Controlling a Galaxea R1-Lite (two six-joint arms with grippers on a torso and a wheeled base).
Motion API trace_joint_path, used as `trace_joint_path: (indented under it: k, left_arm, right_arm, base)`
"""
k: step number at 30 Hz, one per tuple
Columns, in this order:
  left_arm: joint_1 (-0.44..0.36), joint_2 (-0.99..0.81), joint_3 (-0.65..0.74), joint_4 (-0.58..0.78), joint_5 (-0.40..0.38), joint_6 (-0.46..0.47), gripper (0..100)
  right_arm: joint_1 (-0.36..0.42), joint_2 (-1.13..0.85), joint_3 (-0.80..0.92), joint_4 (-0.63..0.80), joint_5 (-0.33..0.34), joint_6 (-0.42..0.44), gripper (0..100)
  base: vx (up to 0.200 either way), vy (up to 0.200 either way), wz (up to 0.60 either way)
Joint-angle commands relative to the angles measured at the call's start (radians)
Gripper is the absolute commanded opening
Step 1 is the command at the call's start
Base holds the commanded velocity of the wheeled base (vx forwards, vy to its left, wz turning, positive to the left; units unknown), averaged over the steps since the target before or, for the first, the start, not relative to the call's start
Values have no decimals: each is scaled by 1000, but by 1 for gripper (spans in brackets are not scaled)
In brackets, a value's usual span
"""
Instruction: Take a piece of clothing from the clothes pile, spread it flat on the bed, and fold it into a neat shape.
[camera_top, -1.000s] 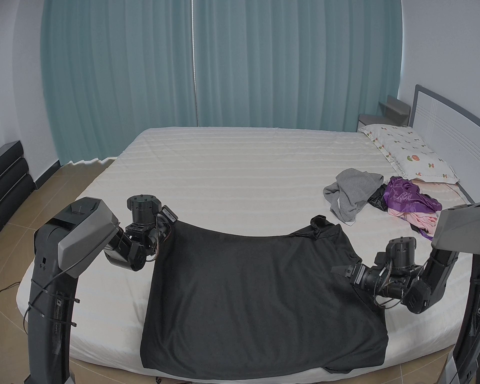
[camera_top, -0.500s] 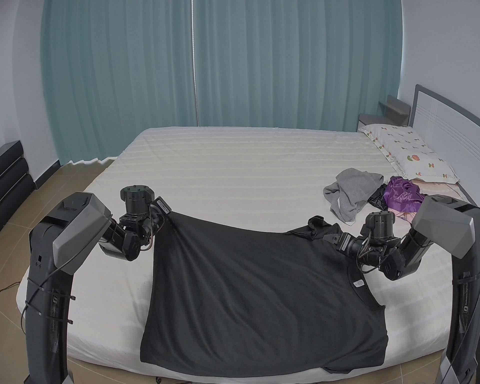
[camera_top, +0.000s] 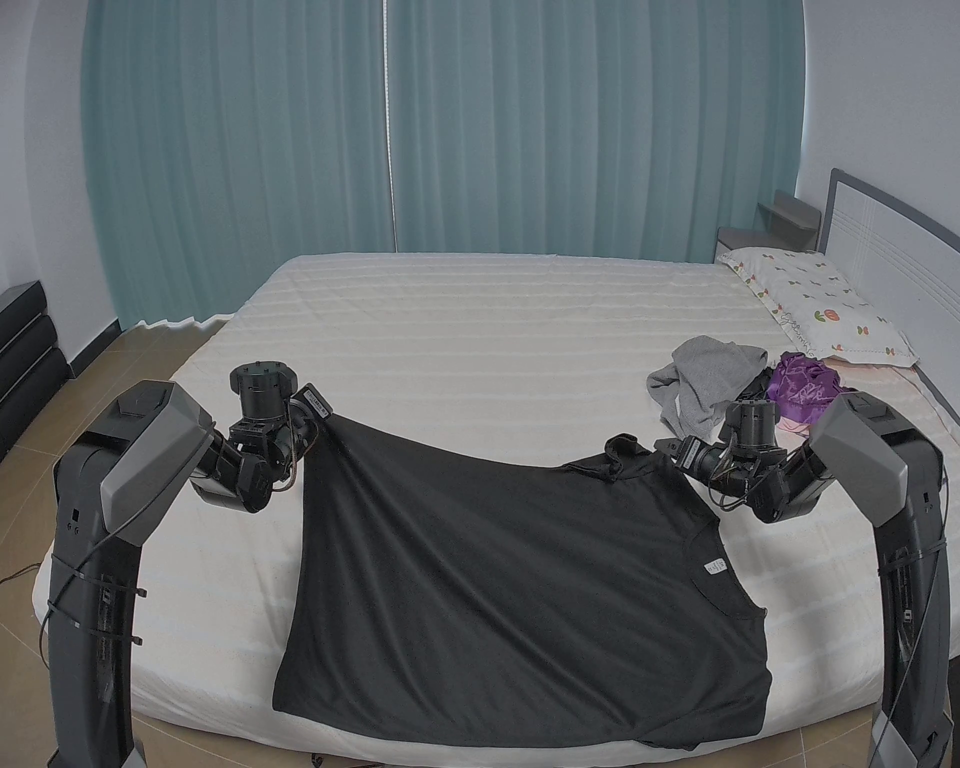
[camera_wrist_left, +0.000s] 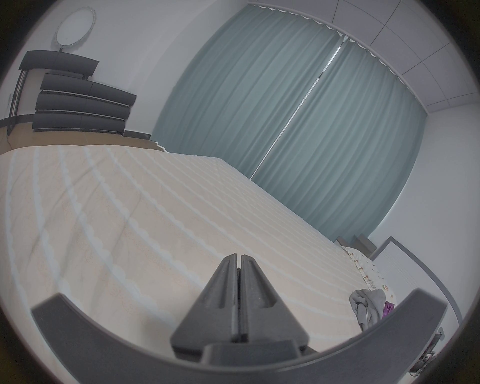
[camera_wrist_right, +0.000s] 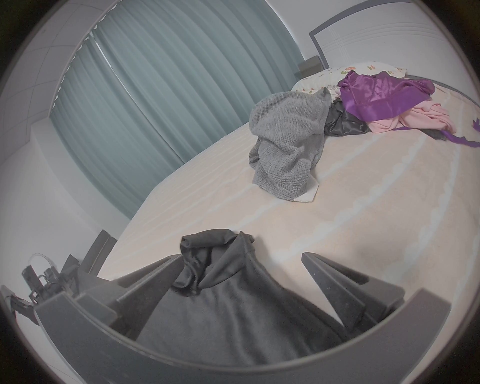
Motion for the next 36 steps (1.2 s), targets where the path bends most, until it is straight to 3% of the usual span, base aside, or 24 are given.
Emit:
trace_joint_path:
  k: [1, 10, 11, 36]
  left_arm:
    - [-1, 3, -4, 1, 0, 2, 0]
    - [2, 10, -4, 0, 0, 2, 0]
    - [2, 10, -3, 1, 0, 2, 0]
    - [6, 70, -90, -2, 1, 3, 0]
  right_arm:
    - [0, 114, -97, 1, -14, -18, 100]
    - [18, 120, -127, -2, -17, -19, 100]
    - [21, 120, -130, -2, -18, -18, 0]
    - [-51, 40, -232, -36, -68, 27, 0]
  base:
    - [0, 0, 0]
    - [0, 0, 0]
    - [0, 0, 0]
    - [0, 0, 0]
